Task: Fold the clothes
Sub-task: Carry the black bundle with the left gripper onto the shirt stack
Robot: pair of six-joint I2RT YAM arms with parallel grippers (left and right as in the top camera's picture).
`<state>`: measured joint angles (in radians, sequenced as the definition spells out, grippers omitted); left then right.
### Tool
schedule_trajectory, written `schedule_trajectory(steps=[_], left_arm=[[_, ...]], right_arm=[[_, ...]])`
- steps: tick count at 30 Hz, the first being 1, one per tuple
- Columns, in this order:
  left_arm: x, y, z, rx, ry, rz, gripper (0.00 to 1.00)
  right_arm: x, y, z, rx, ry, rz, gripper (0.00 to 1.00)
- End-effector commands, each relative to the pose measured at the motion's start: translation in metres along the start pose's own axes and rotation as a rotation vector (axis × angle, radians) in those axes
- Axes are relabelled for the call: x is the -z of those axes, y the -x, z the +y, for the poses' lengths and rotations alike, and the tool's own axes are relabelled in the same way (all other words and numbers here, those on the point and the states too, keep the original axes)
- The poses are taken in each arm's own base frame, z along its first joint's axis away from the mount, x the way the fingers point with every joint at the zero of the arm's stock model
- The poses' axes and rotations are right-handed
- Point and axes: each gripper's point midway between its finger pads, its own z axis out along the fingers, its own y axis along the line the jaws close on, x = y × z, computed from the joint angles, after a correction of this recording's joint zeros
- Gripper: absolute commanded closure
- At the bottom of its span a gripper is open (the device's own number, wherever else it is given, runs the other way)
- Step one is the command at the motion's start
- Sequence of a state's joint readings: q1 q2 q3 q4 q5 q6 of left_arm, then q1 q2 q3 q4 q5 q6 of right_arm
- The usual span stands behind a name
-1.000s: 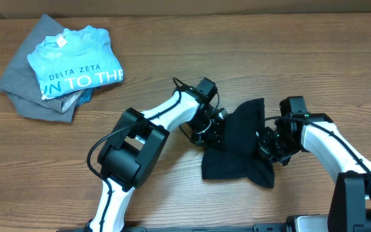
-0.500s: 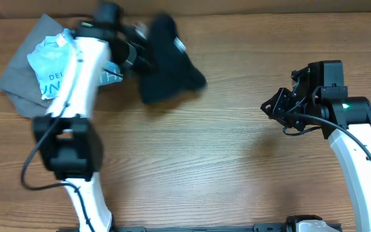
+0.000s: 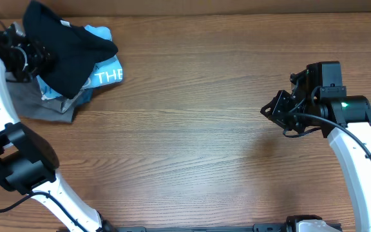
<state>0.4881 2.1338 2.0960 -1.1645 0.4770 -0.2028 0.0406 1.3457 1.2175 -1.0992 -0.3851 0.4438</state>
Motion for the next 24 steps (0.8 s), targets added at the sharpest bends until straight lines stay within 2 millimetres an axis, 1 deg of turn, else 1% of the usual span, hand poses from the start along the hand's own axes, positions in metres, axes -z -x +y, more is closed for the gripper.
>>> schedule_trajectory(steps=[1,3,5,6,7,9,11,13,14,16,19,21,24], left_arm=[[0.026,0.009,0.022,0.031,0.019,-0.036,0.18],[0.046,0.011,0.03,0.057,0.028,-0.054,0.1],[0.067,0.013,0.033,0.05,0.037,-0.074,0.02],[0.081,0.013,0.032,0.035,0.041,-0.085,0.0],[0.092,0.012,0.03,0.022,0.043,-0.095,0.0],[0.117,0.009,0.018,-0.031,0.046,-0.121,0.0],[0.141,0.001,0.0,-0.109,0.045,-0.145,0.0],[0.166,-0.01,-0.023,-0.182,0.04,-0.177,0.0],[0.179,-0.017,-0.037,-0.22,0.035,-0.199,0.0],[0.2,-0.032,-0.06,-0.297,0.028,-0.236,0.0],[0.231,-0.061,-0.095,-0.415,0.032,-0.291,0.0],[0.246,-0.082,-0.11,-0.486,0.052,-0.311,0.0],[0.263,-0.123,-0.125,-0.579,0.098,-0.299,0.0]], right_arm=[[0.003,0.001,0.003,0.015,0.007,-0.007,0.8],[0.003,0.001,0.003,0.014,0.003,-0.008,0.8],[0.003,0.001,0.003,0.015,0.003,-0.008,0.79],[0.003,0.001,0.003,0.019,0.004,-0.009,0.79],[0.004,0.002,0.004,0.04,0.007,-0.012,0.79],[0.006,0.004,0.006,0.074,0.011,-0.022,0.79],[0.013,0.009,0.013,0.104,0.027,-0.046,0.79],[0.025,0.016,0.023,0.122,0.047,-0.082,0.78],[0.031,0.02,0.029,0.133,0.057,-0.103,0.76],[0.048,0.027,0.045,0.195,0.099,-0.148,0.74],[0.073,0.033,0.069,0.298,0.169,-0.202,0.72],[0.087,0.035,0.081,0.354,0.201,-0.236,0.69],[0.107,0.037,0.094,0.396,0.23,-0.29,0.64]])
